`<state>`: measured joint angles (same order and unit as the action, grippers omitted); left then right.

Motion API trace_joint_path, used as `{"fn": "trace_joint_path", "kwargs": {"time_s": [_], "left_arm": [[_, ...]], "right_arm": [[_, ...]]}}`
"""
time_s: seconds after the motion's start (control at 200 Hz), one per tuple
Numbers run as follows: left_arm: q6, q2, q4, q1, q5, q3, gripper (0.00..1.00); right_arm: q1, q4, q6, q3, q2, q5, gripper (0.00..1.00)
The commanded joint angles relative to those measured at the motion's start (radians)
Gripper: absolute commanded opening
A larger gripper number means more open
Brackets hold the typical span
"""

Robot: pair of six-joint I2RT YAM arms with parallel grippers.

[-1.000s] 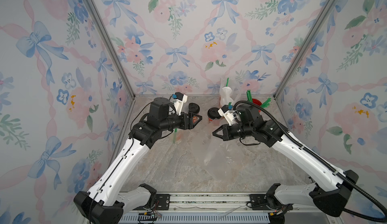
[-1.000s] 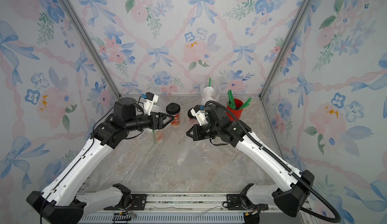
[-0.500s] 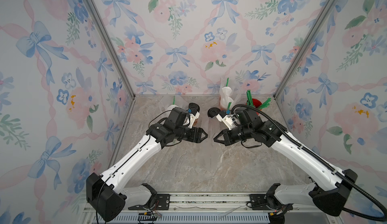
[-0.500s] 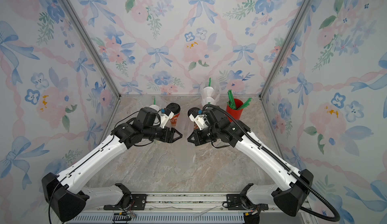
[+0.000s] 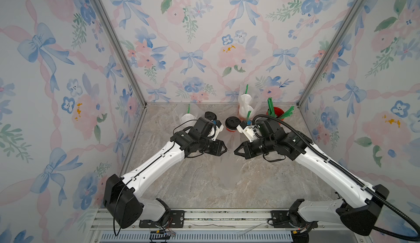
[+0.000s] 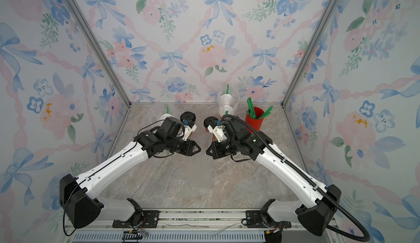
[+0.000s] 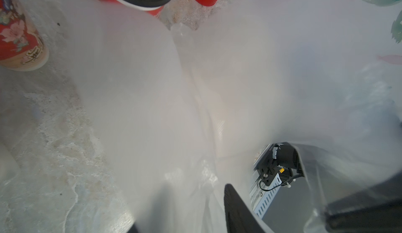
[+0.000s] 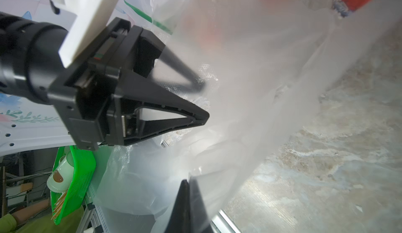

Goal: Pack milk tea into plastic carrier bags
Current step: Adjust the plastic carrier bag at the center of the board.

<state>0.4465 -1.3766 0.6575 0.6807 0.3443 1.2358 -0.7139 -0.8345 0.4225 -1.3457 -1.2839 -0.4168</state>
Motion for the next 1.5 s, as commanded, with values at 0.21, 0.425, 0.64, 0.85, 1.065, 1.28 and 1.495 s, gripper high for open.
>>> {"fn": "trace_joint_path", "kwargs": {"time_s": [0.21, 0.425, 0.64, 0.85, 1.065, 1.28, 1.495], "left_arm": [[0.03, -0.062, 0.022, 0.045, 0.006, -0.026, 0.44], [0.049, -0.109, -0.034, 0.083, 0.039, -0.015, 0.36], [0.071, -0.079, -0.045, 0.088, -0.018, -0.015, 0.01], [0.09, 0.056, -0.025, 0.05, -0.086, -0.038, 0.0], [0.108, 0.128, 0.016, 0.019, -0.104, -0.06, 0.0], [0.137, 0.087, 0.012, 0.029, -0.091, -0.061, 0.0], [0.145, 0.067, 0.011, 0.037, -0.098, -0.048, 0.0]], "right_arm": [[0.01, -0.093, 0.07, 0.005, 0.04, 0.053, 0.0], [0.005, -0.106, 0.098, 0.012, 0.039, 0.076, 0.01], [-0.005, -0.163, 0.11, -0.042, 0.02, 0.132, 0.0], [0.026, -0.315, 0.115, -0.128, 0.015, 0.259, 0.0], [0.055, -0.339, 0.113, -0.128, -0.007, 0.28, 0.0], [0.015, -0.213, 0.154, -0.104, -0.06, 0.215, 0.16], [-0.042, -0.186, 0.174, -0.161, -0.101, 0.233, 0.48]]}}
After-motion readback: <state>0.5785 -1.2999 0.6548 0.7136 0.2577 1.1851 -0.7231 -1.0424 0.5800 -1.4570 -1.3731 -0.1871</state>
